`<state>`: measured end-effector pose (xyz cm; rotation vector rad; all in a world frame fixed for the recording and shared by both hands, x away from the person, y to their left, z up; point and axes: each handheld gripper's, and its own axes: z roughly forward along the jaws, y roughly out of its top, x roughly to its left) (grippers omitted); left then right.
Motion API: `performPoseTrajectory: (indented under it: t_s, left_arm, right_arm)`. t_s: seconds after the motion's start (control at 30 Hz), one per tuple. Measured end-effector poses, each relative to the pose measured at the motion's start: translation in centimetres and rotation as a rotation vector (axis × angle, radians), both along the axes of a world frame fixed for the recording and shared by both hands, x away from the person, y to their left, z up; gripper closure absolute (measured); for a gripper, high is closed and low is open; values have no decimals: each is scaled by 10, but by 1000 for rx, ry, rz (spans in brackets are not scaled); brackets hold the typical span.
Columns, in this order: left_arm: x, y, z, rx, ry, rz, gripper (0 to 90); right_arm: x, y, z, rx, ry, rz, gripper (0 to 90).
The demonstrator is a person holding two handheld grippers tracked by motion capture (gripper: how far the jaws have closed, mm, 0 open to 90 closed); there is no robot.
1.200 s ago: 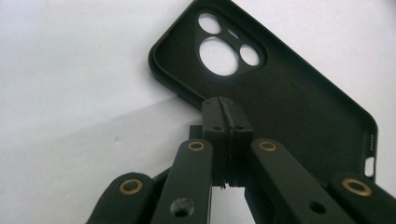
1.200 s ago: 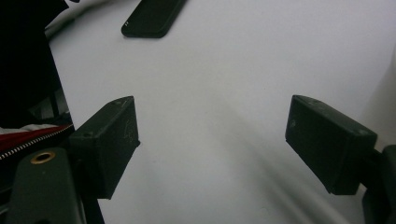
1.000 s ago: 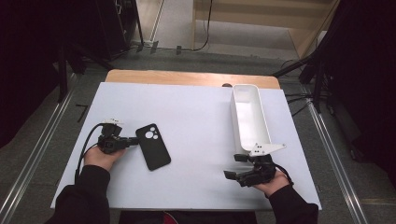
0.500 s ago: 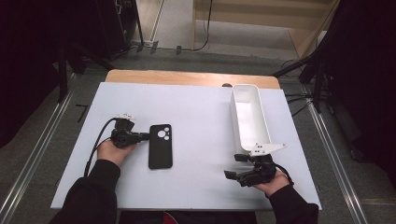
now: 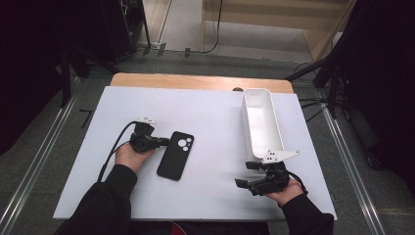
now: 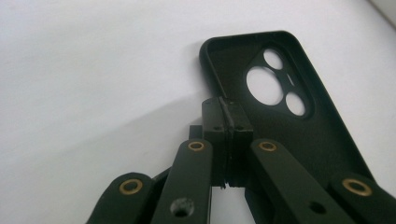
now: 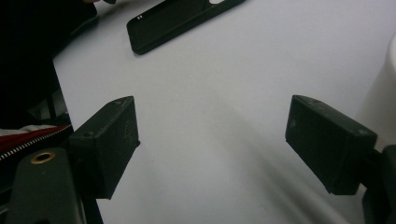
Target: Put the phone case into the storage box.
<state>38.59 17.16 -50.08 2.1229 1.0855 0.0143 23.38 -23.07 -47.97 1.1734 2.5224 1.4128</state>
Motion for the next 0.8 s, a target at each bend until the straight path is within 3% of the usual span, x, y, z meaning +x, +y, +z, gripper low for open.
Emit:
performPoseTrajectory:
  t_s: [0.23, 0.43, 0.6, 0.63, 0.67, 0.73, 0.8]
  left_arm:
    - [2, -4, 1, 4, -3, -7, 884]
    - [1, -1, 9, -32, -10, -6, 822]
    - [-3, 5, 19, -91, -5, -27, 662]
    - [-4, 6, 21, -111, 2, -48, 547]
    - [-5, 7, 22, -112, 1, -60, 528]
    - [-12, 7, 26, -82, -40, -103, 517]
    - [-16, 8, 29, -94, -36, -127, 468]
  right_arm:
    - [0, -1, 0, 1, -6, -1, 156]
    - [-1, -2, 0, 0, -1, -10, 156]
    - [-1, -2, 0, -2, -6, -9, 156]
    - [0, -3, 0, -3, -5, -10, 156]
    - [0, -3, 0, -3, -5, -10, 156]
    - [-1, -3, 0, -3, -4, -11, 156]
    - [0, -3, 0, -2, -7, -12, 156]
